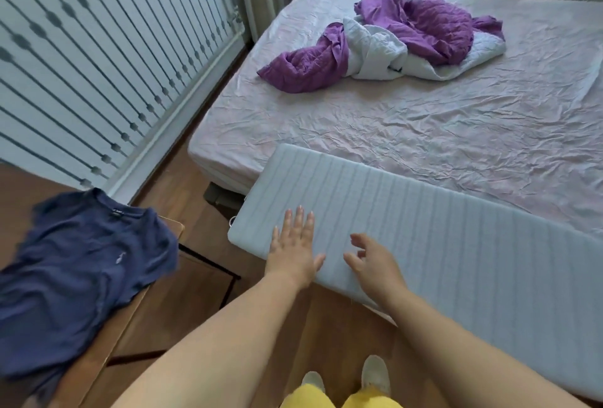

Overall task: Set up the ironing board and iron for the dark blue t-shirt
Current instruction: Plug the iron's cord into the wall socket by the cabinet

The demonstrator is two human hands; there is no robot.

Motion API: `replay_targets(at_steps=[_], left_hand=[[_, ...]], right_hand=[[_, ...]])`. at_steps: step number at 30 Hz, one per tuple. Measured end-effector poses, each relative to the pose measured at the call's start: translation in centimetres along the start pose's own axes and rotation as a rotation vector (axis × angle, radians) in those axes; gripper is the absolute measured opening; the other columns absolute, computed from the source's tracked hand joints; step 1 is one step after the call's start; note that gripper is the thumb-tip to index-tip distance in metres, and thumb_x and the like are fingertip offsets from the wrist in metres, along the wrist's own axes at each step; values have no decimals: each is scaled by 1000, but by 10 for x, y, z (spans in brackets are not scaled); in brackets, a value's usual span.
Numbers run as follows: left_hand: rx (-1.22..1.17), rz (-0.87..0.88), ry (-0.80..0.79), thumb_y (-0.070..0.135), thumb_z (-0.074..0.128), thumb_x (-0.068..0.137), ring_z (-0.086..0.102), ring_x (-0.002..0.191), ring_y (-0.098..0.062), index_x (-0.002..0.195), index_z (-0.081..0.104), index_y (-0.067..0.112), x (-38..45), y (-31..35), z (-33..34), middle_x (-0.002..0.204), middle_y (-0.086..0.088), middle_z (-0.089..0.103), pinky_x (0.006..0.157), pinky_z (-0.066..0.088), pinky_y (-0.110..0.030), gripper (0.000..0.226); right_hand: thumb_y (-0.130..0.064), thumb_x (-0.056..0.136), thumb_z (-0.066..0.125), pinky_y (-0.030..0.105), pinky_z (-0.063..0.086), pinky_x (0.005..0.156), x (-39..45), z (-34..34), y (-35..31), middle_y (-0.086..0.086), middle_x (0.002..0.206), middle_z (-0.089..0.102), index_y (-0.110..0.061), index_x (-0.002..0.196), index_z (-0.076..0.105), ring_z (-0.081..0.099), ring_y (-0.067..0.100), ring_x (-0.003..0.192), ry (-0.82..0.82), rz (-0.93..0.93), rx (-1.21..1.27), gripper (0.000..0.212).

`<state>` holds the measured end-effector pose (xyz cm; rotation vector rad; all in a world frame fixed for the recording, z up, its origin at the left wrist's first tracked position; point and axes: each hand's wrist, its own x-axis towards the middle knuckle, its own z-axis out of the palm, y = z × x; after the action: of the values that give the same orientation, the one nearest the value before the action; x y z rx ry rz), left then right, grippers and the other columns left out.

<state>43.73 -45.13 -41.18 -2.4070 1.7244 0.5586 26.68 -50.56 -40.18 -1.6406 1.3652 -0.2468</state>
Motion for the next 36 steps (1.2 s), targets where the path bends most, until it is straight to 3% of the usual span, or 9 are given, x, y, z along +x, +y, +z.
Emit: replay_targets(at_steps=[4,8,11,13,14,17,24,33,36], left_hand=[[76,42,-39,64,35,97,-30,148,-25,153,-29,25,15,-8,4,160,-3,-35,123,-5,-52,93],[120,115,-85,70,27,95,-33,147,-22,153,-28,28,27,-23,7,158,1,-38,122,-7,-54,90],[97,206,-65,69,30,94,-22,151,-22,157,-17,31,37,-40,14,160,5,-30,122,2,-56,87],[100,259,39,67,30,91,0,154,-25,160,4,29,44,-57,16,165,2,-9,120,18,-58,83],[93,257,72,68,27,90,2,154,-25,160,6,28,49,-67,17,166,1,-4,121,17,-57,84],[86,236,68,73,11,85,-17,152,-22,158,-10,28,61,-95,14,165,1,-17,123,-4,-44,88],[112,294,117,69,25,93,2,154,-24,160,11,24,78,-109,15,168,-6,7,119,5,-49,82],[112,306,103,70,14,87,-2,154,-26,158,6,9,112,-10,19,166,-12,1,122,7,-55,94],[131,421,48,71,6,83,-14,153,-21,156,-9,12,113,41,19,166,-8,-10,123,0,-50,95]], right_hand=[[-38,94,58,35,21,119,16,9,1,3,156,38,-20,154,31,30,26,144,15,-206,-362,68],[-56,95,42,56,-4,120,27,27,0,-3,167,-4,-27,158,5,-13,27,152,-57,-227,-698,79],[-63,85,39,73,6,112,34,42,5,5,165,17,-17,153,35,3,37,152,-47,-281,-880,82],[-66,82,40,76,14,108,39,54,7,9,162,26,-12,149,42,16,40,150,-35,-300,-905,86],[-66,82,40,76,14,108,41,61,5,10,162,25,-11,150,39,16,40,150,-41,-305,-909,87],[-63,86,38,74,15,109,53,82,-12,10,164,21,-13,152,35,13,38,151,-34,-343,-886,83],[-68,91,34,72,13,110,72,93,-17,3,165,16,-19,156,24,12,33,152,-6,-347,-845,82],[-75,88,27,70,6,112,52,10,46,0,166,14,-26,157,21,9,29,153,75,-51,-795,85],[-74,88,28,70,7,112,40,-18,72,-1,165,14,-31,156,23,9,28,153,114,20,-751,81]])
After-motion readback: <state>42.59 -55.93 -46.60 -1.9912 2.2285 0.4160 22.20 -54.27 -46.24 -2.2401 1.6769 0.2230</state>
